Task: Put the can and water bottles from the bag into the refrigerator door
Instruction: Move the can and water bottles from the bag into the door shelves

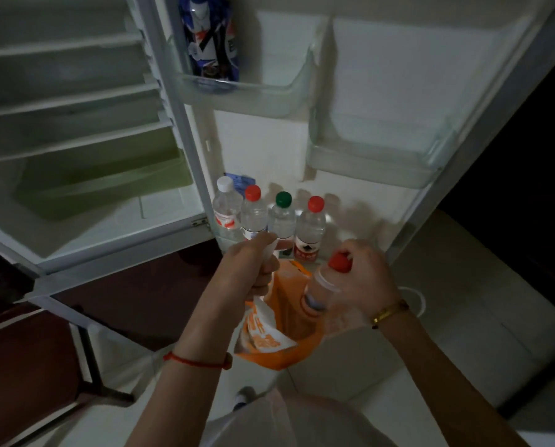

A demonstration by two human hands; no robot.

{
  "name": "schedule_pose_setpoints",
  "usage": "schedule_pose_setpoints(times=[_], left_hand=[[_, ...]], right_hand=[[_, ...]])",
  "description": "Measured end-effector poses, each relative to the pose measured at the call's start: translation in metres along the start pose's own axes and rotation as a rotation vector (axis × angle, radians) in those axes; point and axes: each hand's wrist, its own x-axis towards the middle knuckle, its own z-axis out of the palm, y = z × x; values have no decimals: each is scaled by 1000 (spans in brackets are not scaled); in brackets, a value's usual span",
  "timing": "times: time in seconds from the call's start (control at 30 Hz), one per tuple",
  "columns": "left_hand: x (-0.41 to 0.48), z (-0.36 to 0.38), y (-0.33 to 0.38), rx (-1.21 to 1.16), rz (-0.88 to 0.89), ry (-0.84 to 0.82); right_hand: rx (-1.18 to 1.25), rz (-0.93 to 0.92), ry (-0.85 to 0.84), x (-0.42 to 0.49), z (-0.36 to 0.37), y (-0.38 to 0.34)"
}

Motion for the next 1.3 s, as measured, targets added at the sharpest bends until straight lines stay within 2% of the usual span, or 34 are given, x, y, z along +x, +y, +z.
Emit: schedule_pose_setpoints(times=[0.27,0.4,0.5,0.63,1.07,1.3], left_hand=[[10,27,-15,35,-75,48],[13,25,-23,8,-42,71],[12,22,-27,30,-25,97],[10,19,-30,74,-25,142],[13,10,-45,-22,-28,311],[17,6,-50,-13,-16,388]], right_hand=[[5,-112,266,-3,-60,-16],[26,-157,402,1,-77,-21],[11,-188,442,9,-75,-20],[-25,-176,387,25,-57,-7],[-11,-59,138,79,-11,27],[12,-41,122,85,-6,28]])
